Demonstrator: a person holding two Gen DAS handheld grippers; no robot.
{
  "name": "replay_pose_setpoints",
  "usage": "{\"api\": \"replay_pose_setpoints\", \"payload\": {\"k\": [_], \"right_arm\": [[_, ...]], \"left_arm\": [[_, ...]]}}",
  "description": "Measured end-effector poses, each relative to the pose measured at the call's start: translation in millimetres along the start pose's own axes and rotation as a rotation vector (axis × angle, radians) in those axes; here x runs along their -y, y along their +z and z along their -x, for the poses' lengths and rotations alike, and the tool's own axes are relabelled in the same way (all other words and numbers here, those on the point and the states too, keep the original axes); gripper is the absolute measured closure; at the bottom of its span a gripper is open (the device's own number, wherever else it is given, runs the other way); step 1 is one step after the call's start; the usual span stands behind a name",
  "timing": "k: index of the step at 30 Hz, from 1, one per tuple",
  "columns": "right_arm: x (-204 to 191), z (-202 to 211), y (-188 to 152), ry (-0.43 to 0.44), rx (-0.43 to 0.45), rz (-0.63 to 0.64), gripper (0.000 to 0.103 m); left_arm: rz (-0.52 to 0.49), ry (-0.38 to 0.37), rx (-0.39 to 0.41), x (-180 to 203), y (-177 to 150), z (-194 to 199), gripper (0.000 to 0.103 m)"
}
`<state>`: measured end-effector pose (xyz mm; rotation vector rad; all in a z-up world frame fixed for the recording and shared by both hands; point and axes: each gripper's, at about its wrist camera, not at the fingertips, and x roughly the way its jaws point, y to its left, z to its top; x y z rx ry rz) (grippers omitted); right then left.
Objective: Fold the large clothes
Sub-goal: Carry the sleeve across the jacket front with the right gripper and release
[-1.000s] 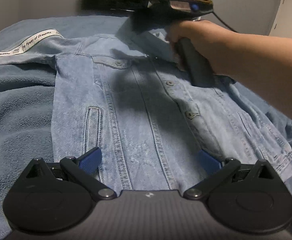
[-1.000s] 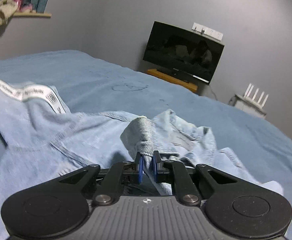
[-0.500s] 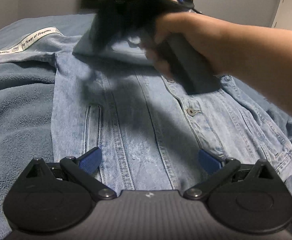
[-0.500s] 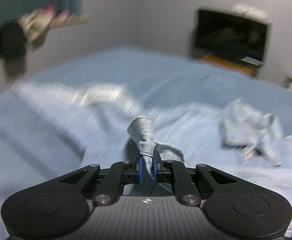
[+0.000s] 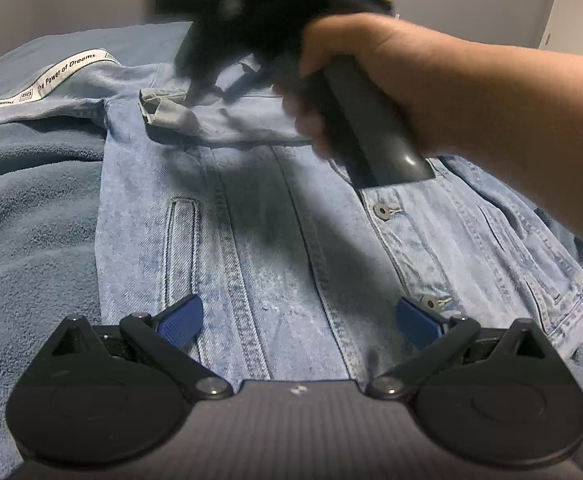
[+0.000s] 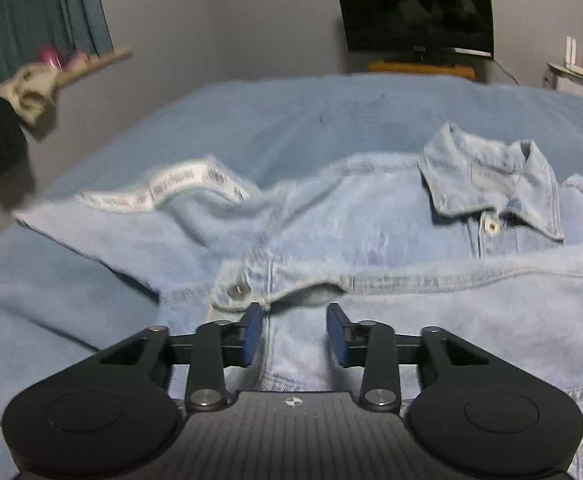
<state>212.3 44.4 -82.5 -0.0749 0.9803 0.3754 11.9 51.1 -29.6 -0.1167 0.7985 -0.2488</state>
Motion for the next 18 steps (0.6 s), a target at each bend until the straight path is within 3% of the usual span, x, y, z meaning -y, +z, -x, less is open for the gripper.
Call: {"api": "replay_pose_setpoints", "payload": {"k": [3, 7, 9, 12, 15, 18], "right_arm": [[-9, -21, -8, 0.002, -0.106, 0.076, 0.067], [14, 8, -3, 0.045, -0.026, 0.031, 0.064], [38, 31, -2, 0.013, 0.053, 0.007, 0.06], [89, 64, -8, -0.121, 0.165, -0.062, 0.059], [141, 87, -20, -0.323, 0.234, -0.111, 0.059], [182, 93, -37, -0.497, 0.194, -0.082, 0.058]], "left_arm": [[0.006, 0.008, -0.012, -4, -1, -5, 0.0], [0.007, 0.005, -0.01, -5, 0, -5, 0.0], [-0.001, 0.008, -0.011, -4, 0, -6, 0.0], [-0.014, 0.013, -0.015, -2, 0, -7, 0.0], [-0.025, 0.017, -0.016, 1, -2, -8, 0.0], [-0.04, 0.028, -0.019, 2, -4, -10, 0.0]]}}
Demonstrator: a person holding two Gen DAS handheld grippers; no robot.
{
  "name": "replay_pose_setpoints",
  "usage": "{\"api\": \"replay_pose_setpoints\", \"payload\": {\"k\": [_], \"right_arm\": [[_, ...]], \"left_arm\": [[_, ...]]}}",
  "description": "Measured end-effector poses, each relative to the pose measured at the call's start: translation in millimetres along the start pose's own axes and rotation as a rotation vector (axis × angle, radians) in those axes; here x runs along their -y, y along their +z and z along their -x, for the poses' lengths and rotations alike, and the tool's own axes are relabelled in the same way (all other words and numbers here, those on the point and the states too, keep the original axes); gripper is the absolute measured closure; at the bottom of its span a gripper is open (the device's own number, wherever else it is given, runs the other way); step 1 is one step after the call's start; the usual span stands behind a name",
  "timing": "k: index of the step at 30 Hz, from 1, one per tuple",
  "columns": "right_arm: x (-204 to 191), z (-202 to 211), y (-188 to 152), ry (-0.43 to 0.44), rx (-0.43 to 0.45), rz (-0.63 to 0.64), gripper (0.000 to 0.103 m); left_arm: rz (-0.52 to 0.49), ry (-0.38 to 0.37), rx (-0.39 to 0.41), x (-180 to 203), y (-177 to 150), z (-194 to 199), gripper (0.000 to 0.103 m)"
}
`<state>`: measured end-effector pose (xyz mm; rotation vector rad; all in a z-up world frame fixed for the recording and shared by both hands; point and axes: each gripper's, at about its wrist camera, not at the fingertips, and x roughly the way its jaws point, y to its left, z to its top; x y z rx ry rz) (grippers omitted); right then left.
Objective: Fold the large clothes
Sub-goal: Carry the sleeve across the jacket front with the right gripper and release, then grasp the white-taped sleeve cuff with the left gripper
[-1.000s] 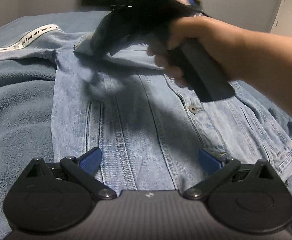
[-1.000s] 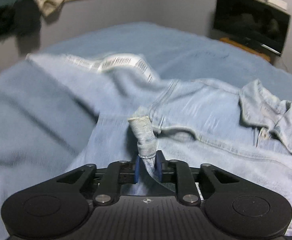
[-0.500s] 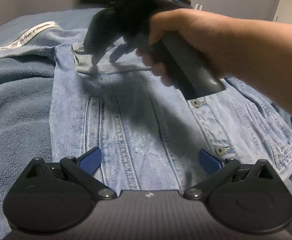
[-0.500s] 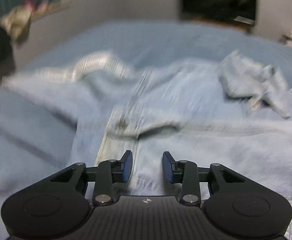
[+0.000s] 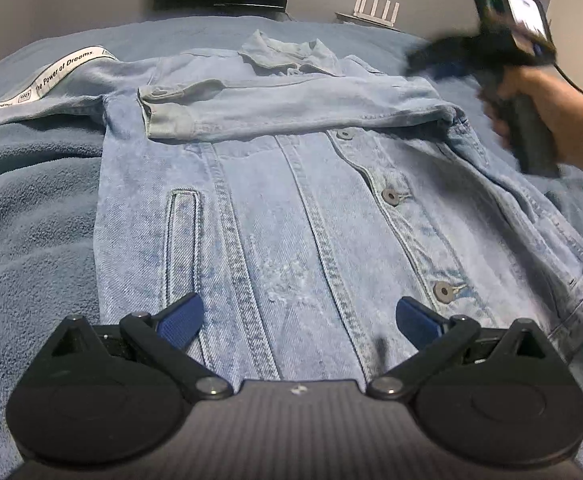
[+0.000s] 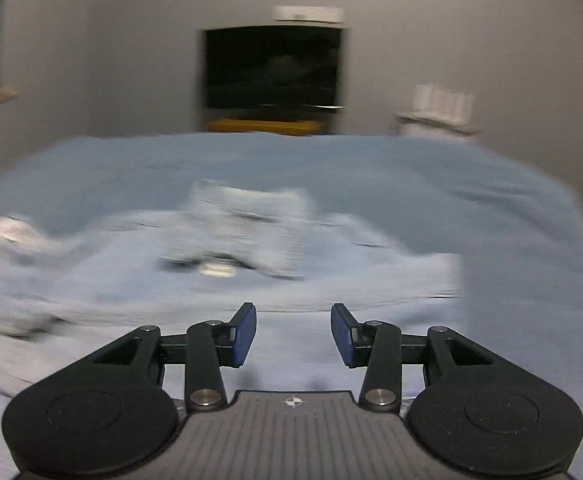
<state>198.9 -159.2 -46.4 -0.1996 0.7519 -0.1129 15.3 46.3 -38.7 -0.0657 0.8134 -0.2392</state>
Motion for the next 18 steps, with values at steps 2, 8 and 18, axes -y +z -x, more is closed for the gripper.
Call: {"api": "replay_pose_setpoints", "payload": {"k": [2, 8, 18], "right_arm": [[19, -14, -19, -0.063, -0.078, 0.054, 0.059], [68, -22, -71, -0.075, -0.134, -0.012, 0.052], [93, 9, -90, -0.041, -0.057, -0.266, 0.044]], "left_arm": [[-0.013, 0.007, -0.001, 1, 0, -2, 0.0], [-0.049, 0.029, -0.002, 3, -2, -6, 0.0], [-0.12, 0.072, 0.003, 9, -6, -15, 0.0]]}}
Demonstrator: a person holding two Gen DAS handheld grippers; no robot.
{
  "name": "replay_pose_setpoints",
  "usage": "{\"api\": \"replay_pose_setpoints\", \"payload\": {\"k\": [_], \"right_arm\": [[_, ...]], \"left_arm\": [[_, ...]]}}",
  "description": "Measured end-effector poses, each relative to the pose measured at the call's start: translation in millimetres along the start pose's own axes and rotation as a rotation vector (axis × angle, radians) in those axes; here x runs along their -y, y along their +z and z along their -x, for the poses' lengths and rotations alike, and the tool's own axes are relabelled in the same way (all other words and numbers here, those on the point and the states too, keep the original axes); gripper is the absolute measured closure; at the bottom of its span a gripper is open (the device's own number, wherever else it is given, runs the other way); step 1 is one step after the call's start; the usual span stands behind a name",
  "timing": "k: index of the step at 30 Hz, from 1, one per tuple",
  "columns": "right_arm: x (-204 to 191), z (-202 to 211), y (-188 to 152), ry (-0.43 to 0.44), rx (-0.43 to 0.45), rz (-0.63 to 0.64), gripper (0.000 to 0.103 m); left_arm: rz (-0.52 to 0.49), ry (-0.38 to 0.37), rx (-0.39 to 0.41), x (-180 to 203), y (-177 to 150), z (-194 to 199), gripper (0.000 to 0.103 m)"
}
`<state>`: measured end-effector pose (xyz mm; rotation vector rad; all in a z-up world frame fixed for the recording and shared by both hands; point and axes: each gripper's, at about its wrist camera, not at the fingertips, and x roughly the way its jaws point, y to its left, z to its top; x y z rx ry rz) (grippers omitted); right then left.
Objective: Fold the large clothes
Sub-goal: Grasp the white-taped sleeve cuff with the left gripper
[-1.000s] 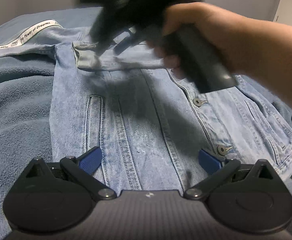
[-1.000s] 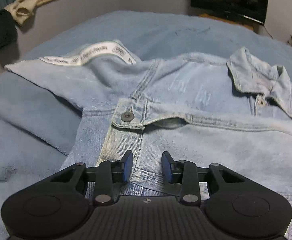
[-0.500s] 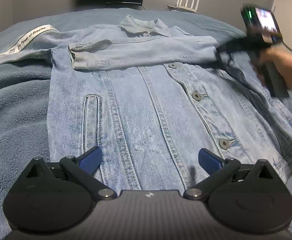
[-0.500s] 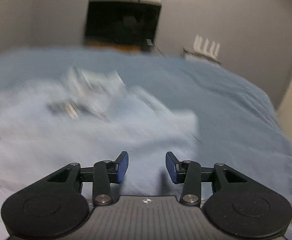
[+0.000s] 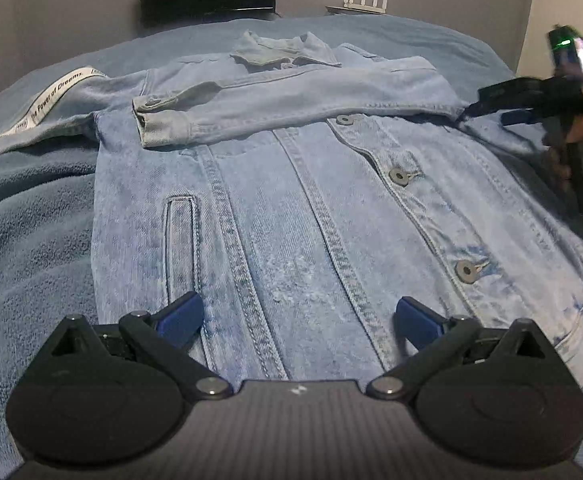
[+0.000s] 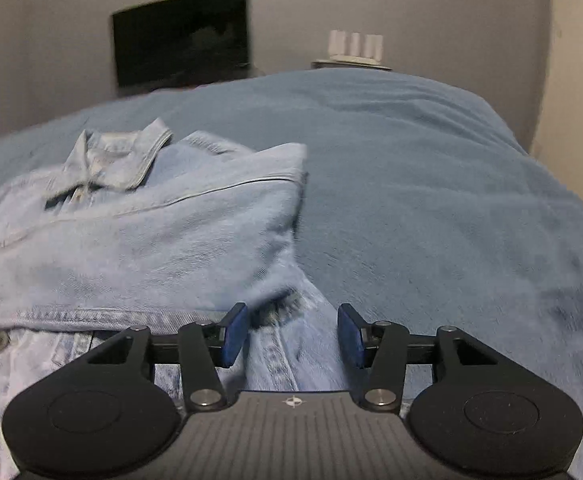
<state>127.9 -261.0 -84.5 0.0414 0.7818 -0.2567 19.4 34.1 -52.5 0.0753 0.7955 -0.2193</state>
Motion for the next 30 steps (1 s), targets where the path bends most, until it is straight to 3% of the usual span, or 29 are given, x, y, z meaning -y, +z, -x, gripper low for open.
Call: {"api": "replay_pose_setpoints", "payload": {"k": [5, 7, 9, 13, 16, 22, 27, 30], "right_arm": [[3, 42, -32, 0.044, 0.042, 0.0, 0.026], [3, 60, -46, 0.047, 0.049, 0.024, 0.011], [5, 80, -62, 0.066, 0.06, 0.017, 0.005], [0, 97, -80, 0.093, 0.101, 0.014, 0.002], [-10, 98, -84, 0.09, 0.148, 0.036, 0.0], [-22, 73, -104, 0.083, 0.108, 0.066, 0.0], [-33, 69, -114, 0.039, 0.128, 0.121, 0.0], [-34, 67, -115, 0.039, 0.124, 0.123, 0.0]], "left_arm": [[-0.038, 0.021, 0.027, 5, -2, -3, 0.0], [-0.023, 0.029, 0.061, 4, -3, -2, 0.0], [0.008, 0.042, 0.099, -1, -2, 0, 0.0], [0.044, 0.12, 0.141, -7, -3, -2, 0.0], [0.057, 0.122, 0.141, -11, -5, -6, 0.0], [0.045, 0.179, 0.228, -10, -2, 13, 0.0], [0.135, 0.169, 0.235, -43, 31, 30, 0.0], [0.218, 0.219, 0.235, -80, 60, 29, 0.0]]}}
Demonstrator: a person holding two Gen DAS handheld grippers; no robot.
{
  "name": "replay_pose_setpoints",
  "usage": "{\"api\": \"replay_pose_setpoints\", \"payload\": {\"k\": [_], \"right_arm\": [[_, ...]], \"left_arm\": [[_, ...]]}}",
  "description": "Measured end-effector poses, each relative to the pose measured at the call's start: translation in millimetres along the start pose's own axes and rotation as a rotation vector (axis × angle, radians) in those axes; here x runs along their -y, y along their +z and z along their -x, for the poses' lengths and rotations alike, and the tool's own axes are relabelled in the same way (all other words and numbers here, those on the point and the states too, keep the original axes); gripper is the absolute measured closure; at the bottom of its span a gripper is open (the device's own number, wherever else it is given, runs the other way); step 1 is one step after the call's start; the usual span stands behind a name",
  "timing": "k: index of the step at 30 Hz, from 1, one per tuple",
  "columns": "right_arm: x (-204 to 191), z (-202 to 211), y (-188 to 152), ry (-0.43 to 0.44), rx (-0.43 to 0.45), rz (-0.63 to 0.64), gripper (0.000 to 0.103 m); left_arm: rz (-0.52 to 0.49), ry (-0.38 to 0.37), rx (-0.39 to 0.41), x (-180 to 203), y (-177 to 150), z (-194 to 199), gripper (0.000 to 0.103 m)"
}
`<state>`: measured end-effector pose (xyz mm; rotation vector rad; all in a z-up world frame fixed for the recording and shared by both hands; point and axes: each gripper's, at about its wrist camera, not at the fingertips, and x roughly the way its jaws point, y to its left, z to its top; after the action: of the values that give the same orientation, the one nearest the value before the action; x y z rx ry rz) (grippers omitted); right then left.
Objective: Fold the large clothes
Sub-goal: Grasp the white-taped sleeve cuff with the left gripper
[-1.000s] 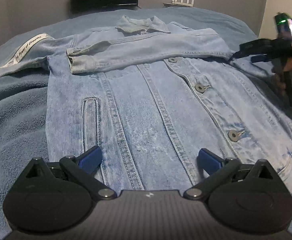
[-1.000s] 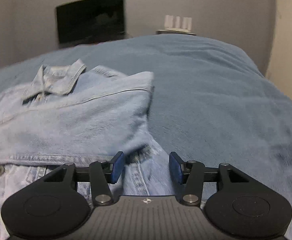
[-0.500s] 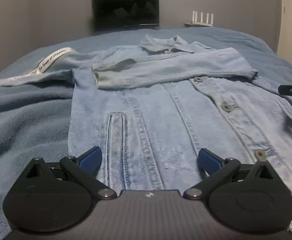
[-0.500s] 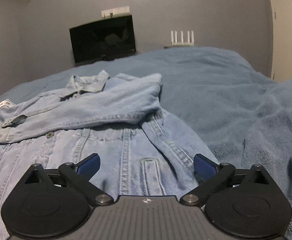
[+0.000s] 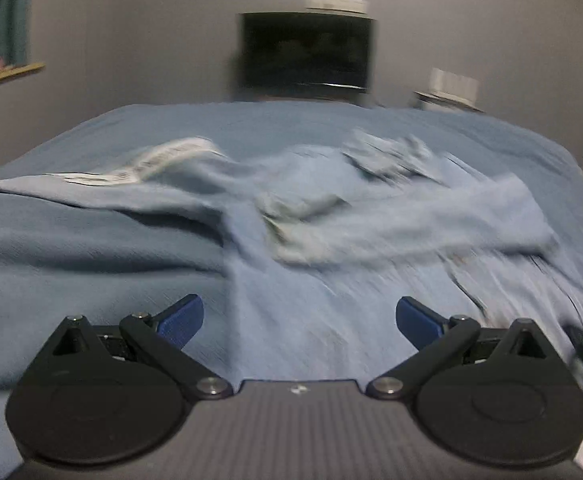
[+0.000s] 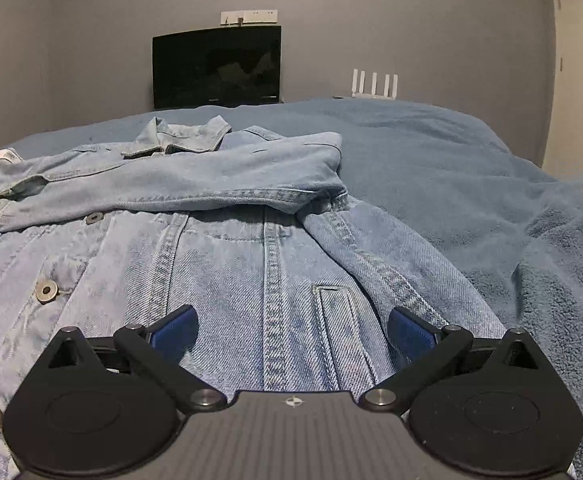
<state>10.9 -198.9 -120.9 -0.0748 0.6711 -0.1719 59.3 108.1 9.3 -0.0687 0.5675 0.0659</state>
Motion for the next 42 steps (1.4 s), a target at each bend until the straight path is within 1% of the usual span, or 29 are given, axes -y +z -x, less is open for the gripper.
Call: {"api": "replay_pose_setpoints", "payload": {"k": [3, 5, 7, 10, 13, 14, 15, 18, 21, 24, 27, 31, 32, 33, 34, 35, 36, 37, 39, 41, 42], "right_arm": [[0, -1, -1, -0.001, 0.0, 0.002, 0.0], [-1, -2, -2, -0.006, 0.003, 0.011, 0.0], [-3, -2, -3, -0.012, 0.002, 0.02, 0.0], [-5, -4, -4, -0.018, 0.001, 0.032, 0.0], [-5, -4, -5, -0.022, 0.004, 0.039, 0.0], [-5, -4, -6, -0.023, 0.004, 0.042, 0.0], [-6, -4, -6, -0.025, 0.004, 0.045, 0.0], [-7, -5, -6, -0.031, 0.004, 0.055, 0.0], [-8, -5, -7, -0.038, 0.005, 0.067, 0.0], [-10, -5, -8, -0.048, 0.006, 0.081, 0.0], [-11, -5, -8, -0.052, 0.006, 0.088, 0.0], [-11, -5, -8, -0.053, 0.005, 0.088, 0.0], [-11, -5, -8, -0.054, 0.006, 0.09, 0.0], [-12, -5, -8, -0.056, 0.007, 0.093, 0.0], [-12, -5, -8, -0.058, 0.007, 0.096, 0.0], [-12, -5, -9, -0.06, 0.009, 0.1, 0.0], [-13, -5, -9, -0.063, 0.01, 0.104, 0.0], [-13, -5, -9, -0.063, 0.01, 0.107, 0.0], [-13, -4, -9, -0.063, 0.012, 0.108, 0.0], [-13, -4, -10, -0.062, 0.013, 0.106, 0.0], [-13, -4, -10, -0.063, 0.013, 0.107, 0.0]], "left_arm": [[0.063, 0.049, 0.009, -36, 33, -23, 0.0], [0.127, 0.059, 0.007, -63, 49, -41, 0.0], [0.207, 0.061, 0.014, -94, 59, -59, 0.0], [0.31, 0.088, 0.021, -132, 66, -87, 0.0], [0.462, 0.045, 0.014, -169, 69, -109, 0.008], [0.508, 0.035, 0.012, -180, 70, -115, 0.014], [0.547, 0.036, 0.013, -190, 73, -120, 0.016], [0.602, 0.068, 0.021, -211, 81, -132, 0.017], [0.663, 0.098, -0.001, -231, 83, -143, 0.017], [0.733, 0.108, 0.018, -247, 80, -147, 0.017], [0.777, 0.159, 0.048, -264, 79, -150, 0.017], [0.812, 0.249, 0.081, -286, 81, -148, 0.017], [0.82, 0.259, 0.085, -293, 83, -147, 0.022], [0.821, 0.267, 0.088, -297, 85, -146, 0.044], [0.813, 0.28, 0.084, -300, 88, -147, 0.065], [0.803, 0.289, 0.068, -302, 92, -149, 0.101], [0.788, 0.294, 0.049, -303, 96, -150, 0.102], [0.765, 0.293, 0.057, -303, 100, -148, 0.102], [0.687, 0.287, 0.105, -295, 110, -140, 0.102], [0.606, 0.305, 0.153, -278, 118, -130, 0.102], [0.588, 0.299, 0.192, -268, 124, -124, 0.103]]}}
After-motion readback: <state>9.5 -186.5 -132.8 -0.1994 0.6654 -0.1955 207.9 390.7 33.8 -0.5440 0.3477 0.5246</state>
